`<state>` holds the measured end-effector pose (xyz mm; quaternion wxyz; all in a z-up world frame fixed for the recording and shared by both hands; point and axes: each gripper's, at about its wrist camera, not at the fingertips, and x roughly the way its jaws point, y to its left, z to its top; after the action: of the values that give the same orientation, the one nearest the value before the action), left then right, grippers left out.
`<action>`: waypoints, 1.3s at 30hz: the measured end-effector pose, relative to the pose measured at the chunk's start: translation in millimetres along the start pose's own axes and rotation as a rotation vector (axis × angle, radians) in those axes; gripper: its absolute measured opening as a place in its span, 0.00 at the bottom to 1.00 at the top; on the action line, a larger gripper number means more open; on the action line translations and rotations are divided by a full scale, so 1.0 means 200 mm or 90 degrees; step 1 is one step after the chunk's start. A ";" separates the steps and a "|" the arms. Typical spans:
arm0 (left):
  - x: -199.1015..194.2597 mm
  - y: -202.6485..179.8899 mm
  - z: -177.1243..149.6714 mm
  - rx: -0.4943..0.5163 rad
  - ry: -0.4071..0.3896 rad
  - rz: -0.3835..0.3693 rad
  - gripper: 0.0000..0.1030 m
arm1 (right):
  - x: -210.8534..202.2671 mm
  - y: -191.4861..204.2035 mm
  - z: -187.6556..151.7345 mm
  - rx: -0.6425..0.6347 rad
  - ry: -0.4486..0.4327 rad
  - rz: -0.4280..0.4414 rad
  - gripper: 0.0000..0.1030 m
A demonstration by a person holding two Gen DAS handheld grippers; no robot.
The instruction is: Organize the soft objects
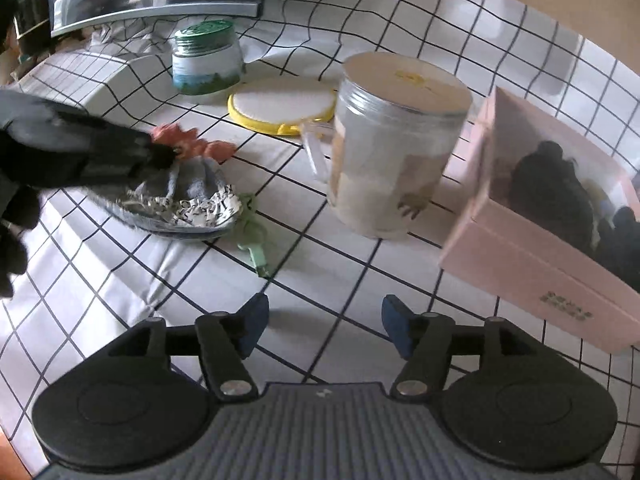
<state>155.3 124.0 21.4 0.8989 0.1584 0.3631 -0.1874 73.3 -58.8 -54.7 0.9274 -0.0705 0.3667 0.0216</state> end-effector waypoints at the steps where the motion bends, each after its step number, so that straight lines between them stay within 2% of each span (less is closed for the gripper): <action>1: -0.01 0.01 -0.02 0.008 -0.001 -0.001 0.28 | 0.00 -0.01 -0.01 0.005 -0.005 -0.003 0.69; 5: -0.07 0.10 -0.05 0.002 -0.006 0.031 0.28 | 0.00 -0.01 -0.04 0.029 -0.027 -0.018 0.78; 10: -0.18 0.23 -0.02 -0.086 -0.031 0.069 0.27 | 0.01 -0.02 -0.07 0.058 -0.042 -0.024 0.85; 13: -0.20 0.21 0.00 -0.124 -0.039 0.025 0.27 | 0.01 -0.04 -0.09 0.082 -0.049 -0.014 0.87; 17: -0.14 0.04 0.03 -0.086 -0.036 -0.033 0.28 | 0.01 -0.05 -0.12 0.087 -0.068 -0.015 0.94; 20: -0.04 -0.08 0.04 -0.045 0.000 -0.026 0.31 | 0.01 -0.05 -0.15 0.086 -0.083 -0.015 0.97; 24: 0.01 -0.12 0.03 -0.036 0.049 -0.024 0.30 | 0.00 -0.05 -0.18 0.079 -0.105 -0.010 0.98; 34: -0.11 -0.05 -0.12 -0.017 0.078 -0.047 0.31 | -0.01 -0.05 -0.19 0.075 -0.111 -0.007 1.00; 36: -0.16 0.00 -0.16 -0.032 0.076 -0.055 0.31 | -0.01 -0.05 -0.19 0.075 -0.112 -0.007 1.00; 39: -0.23 0.09 -0.18 -0.082 0.041 -0.064 0.30 | -0.01 -0.05 -0.18 0.075 -0.112 -0.006 1.00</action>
<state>111.4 165.7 32.6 0.8845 0.0875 0.4107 -0.2033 47.7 -74.3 -78.7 0.9587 -0.0155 0.2840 0.0017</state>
